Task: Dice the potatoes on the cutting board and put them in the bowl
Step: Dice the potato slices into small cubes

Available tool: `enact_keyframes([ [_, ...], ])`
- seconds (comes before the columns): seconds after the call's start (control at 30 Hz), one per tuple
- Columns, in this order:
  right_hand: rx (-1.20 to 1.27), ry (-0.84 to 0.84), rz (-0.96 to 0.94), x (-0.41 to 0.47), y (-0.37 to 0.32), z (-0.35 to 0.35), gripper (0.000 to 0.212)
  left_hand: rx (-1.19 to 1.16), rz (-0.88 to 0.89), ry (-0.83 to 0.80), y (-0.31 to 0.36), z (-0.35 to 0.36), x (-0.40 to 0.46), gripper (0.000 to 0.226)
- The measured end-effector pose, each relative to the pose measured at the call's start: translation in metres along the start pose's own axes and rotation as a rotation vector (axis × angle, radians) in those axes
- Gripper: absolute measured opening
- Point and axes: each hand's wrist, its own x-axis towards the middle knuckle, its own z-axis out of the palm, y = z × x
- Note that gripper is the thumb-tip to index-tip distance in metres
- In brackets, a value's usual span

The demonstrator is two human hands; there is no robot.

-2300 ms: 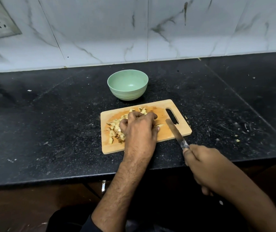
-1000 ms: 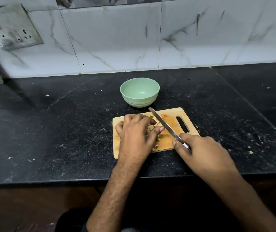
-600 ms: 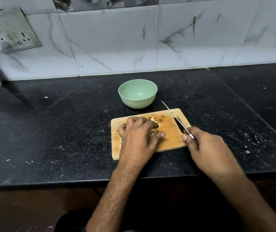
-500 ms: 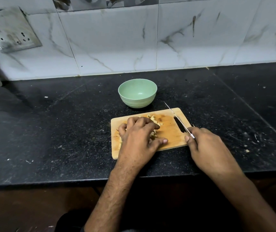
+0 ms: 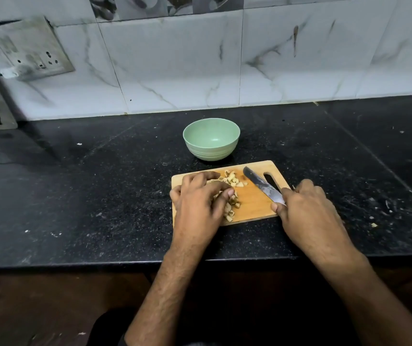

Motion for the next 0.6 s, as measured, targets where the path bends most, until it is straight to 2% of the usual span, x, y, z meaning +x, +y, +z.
enact_keyframes([
  [0.1, 0.208, 0.072, -0.079, 0.011, -0.016, -0.003, 0.04, -0.035, -0.039, -0.019, -0.011, -0.01, -0.001, 0.041],
  [0.2, 0.466, -0.005, -0.157, 0.029, -0.041, -0.002, 0.054, -0.102, -0.096, -0.126, -0.027, -0.019, -0.004, 0.08],
  [0.23, 0.504, -0.033, -0.166, 0.034, -0.048, 0.0, 0.058, -0.151, -0.132, -0.15, -0.031, -0.02, -0.005, 0.086],
  [0.3, 0.522, -0.09, -0.148, 0.043, -0.06, 0.005, 0.063, -0.294, -0.231, -0.157, -0.032, -0.025, -0.006, 0.082],
  [0.4, 0.606, -0.141, -0.118, 0.053, -0.073, 0.01, 0.065, -0.53, -0.415, -0.155, -0.021, -0.031, -0.004, 0.059],
  [0.43, 0.649, -0.142, -0.119, 0.056, -0.078, 0.013, 0.066, -0.558, -0.46, -0.145, -0.019, -0.031, -0.001, 0.058],
  [0.6, 0.677, -0.152, -0.228, 0.064, -0.092, 0.026, 0.066, -0.698, -0.656, -0.057, -0.014, -0.017, 0.018, 0.106],
])
